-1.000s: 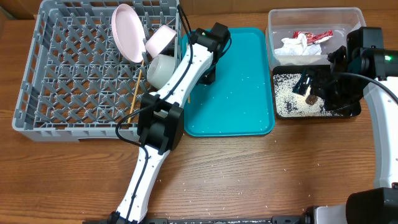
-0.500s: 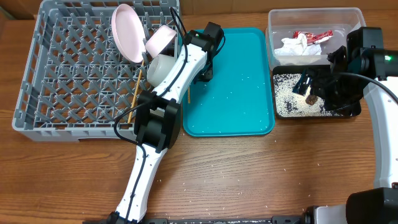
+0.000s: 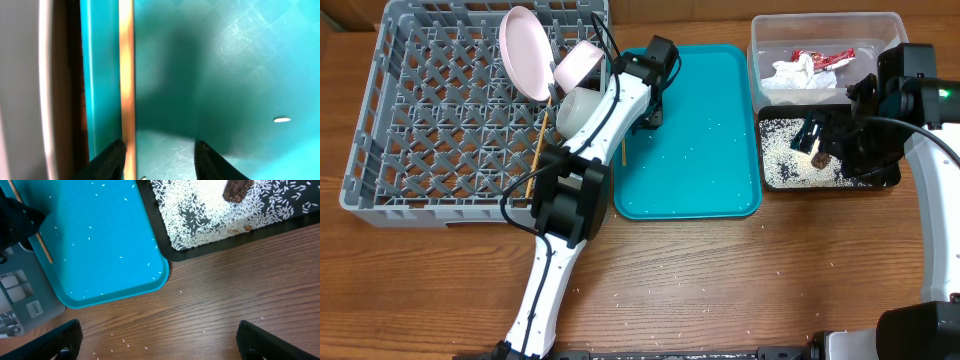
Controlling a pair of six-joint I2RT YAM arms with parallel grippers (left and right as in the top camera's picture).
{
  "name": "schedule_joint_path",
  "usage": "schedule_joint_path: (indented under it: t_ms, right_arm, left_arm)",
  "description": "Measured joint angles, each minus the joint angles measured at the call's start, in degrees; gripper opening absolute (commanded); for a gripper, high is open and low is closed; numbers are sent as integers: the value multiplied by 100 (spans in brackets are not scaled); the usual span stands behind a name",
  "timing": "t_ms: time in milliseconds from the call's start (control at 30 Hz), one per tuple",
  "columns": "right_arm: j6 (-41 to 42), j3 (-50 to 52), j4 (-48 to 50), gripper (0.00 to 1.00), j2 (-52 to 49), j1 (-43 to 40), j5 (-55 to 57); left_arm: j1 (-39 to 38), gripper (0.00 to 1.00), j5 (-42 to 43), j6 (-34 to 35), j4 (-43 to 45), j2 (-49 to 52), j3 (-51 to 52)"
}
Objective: Sort waste into correct bins and load items into the dishwasher
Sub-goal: 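Return the left gripper to the tray and grasp the second chopstick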
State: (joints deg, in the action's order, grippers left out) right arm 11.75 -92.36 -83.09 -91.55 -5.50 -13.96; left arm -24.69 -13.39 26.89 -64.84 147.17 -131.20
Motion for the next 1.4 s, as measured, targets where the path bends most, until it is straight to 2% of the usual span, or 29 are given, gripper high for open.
schedule_joint_path:
  t_ms: [100,200,233,300,367,433,567,833,1067,1400]
  right_arm:
    - [2,0,2,100,0,0,0]
    - [2,0,0,100,0,0,0]
    - [4,0,-2,100,0,0,0]
    - [2,0,0,100,0,0,0]
    - [4,0,-2,100,0,0,0]
    - [2,0,0,100,0,0,0]
    - [2,0,0,100,0,0,2]
    - [2,0,-2,100,0,0,0]
    - [2,0,-4,100,0,0,0]
    - [4,0,-2,100,0,0,-2]
  left_arm:
    - [22,17,407,-181,234,-31,68]
    - [37,14,905,-339,313,-31,70]
    - [37,15,1036,-376,284,-33,70]
    - [37,28,1126,-422,267,-33,70]
    - [39,35,1187,-455,264,-39,68]
    - [31,38,1169,-446,208,-48,63]
    - [31,40,935,-437,-87,-50,-11]
    - [31,41,-258,-437,-291,-48,-20]
    - [-7,43,-448,-426,-129,-63,111]
    - [11,43,-223,-304,686,-444,918]
